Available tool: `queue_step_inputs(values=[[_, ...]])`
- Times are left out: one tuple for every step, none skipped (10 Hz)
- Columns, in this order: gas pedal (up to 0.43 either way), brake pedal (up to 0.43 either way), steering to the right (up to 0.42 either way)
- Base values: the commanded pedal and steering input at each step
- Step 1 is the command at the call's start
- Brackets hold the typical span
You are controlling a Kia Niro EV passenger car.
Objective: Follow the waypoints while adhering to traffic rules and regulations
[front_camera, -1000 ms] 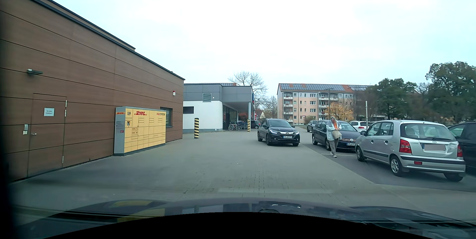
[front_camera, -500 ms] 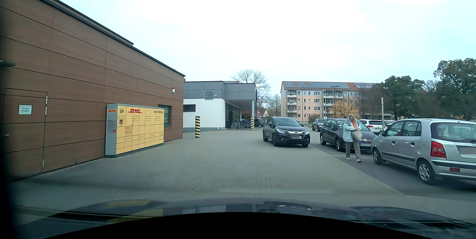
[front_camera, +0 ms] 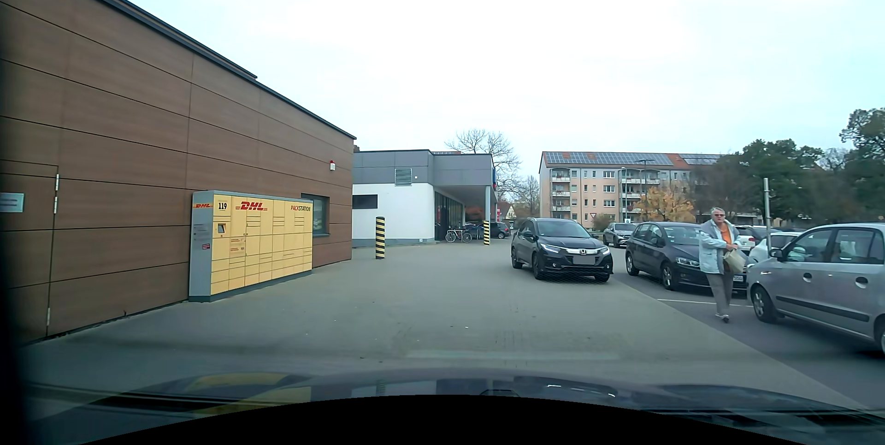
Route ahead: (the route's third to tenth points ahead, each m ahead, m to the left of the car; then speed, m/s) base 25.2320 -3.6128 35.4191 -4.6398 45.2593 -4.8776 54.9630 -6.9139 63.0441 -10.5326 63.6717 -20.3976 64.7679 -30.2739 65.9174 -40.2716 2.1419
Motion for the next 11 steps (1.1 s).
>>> queue_step_inputs(values=[[0.169, 0.0, -0.257], [0.169, 0.0, -0.26], [0.169, 0.0, -0.26], [0.177, 0.0, -0.254], [0.177, 0.0, -0.242], [0.177, 0.0, -0.225], [0.189, 0.0, -0.204], [0.189, 0.0, -0.184], [0.189, 0.0, -0.16], [0.189, 0.0, -0.143], [0.189, 0.0, -0.119]])
